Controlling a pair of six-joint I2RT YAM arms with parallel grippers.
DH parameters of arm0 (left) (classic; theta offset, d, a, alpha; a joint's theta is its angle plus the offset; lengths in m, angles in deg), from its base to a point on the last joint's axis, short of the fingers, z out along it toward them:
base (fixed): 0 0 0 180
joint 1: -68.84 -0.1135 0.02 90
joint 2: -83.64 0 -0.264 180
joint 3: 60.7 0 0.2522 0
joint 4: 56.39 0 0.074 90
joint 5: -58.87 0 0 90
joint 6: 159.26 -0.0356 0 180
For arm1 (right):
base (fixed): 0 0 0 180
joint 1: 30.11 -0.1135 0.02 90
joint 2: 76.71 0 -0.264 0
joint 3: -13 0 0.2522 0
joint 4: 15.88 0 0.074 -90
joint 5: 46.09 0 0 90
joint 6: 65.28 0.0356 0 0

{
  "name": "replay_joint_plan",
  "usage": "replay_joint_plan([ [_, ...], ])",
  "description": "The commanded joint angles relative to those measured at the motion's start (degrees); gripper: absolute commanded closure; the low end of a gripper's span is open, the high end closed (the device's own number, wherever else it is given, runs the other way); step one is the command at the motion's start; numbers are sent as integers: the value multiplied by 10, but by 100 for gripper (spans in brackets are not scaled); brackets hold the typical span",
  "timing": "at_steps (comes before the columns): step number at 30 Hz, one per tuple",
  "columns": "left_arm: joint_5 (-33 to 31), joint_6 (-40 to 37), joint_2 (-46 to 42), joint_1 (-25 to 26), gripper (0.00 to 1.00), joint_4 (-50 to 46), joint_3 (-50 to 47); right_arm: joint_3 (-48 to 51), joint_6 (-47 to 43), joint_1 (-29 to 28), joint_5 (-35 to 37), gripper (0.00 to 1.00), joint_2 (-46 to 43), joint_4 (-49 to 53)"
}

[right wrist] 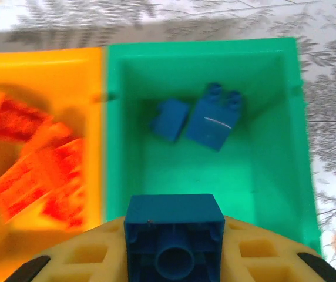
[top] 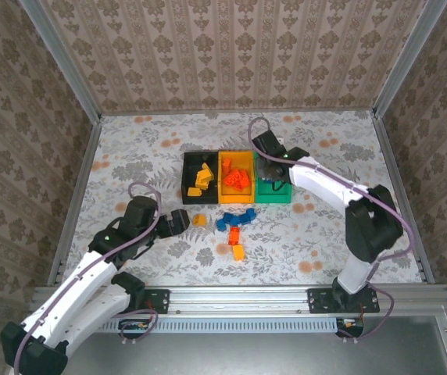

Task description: Sort the legos into containers by color

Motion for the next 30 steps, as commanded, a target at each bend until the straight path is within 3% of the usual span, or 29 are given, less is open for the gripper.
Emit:
replay_joint_plan([
  [1, 17, 18, 6, -4, 0, 18, -11, -47, 11, 14, 35, 68, 46, 34],
  [3, 20, 20, 11, -4, 0, 21, -13, -68, 8, 17, 36, 63, 65, 36],
  [8, 27, 21, 13, -4, 0, 27, -17, -72, 3, 11, 34, 31, 50, 27],
  [11, 37, 20, 12, -4, 0, 39, -21, -40, 5, -8, 31, 22, 4, 15],
  [18, 65, 18, 57, 22, 3, 105, -34, 88, 33, -76, 7, 17, -110, -9],
  [24, 20, 29, 183, 145, 1, 181, -18, 204, 70, -112, 7, 16, -186, -10],
  [30, -21, -8, 347, 270, 7, 184, 68, 269, 93, -112, 27, 15, -261, 5],
])
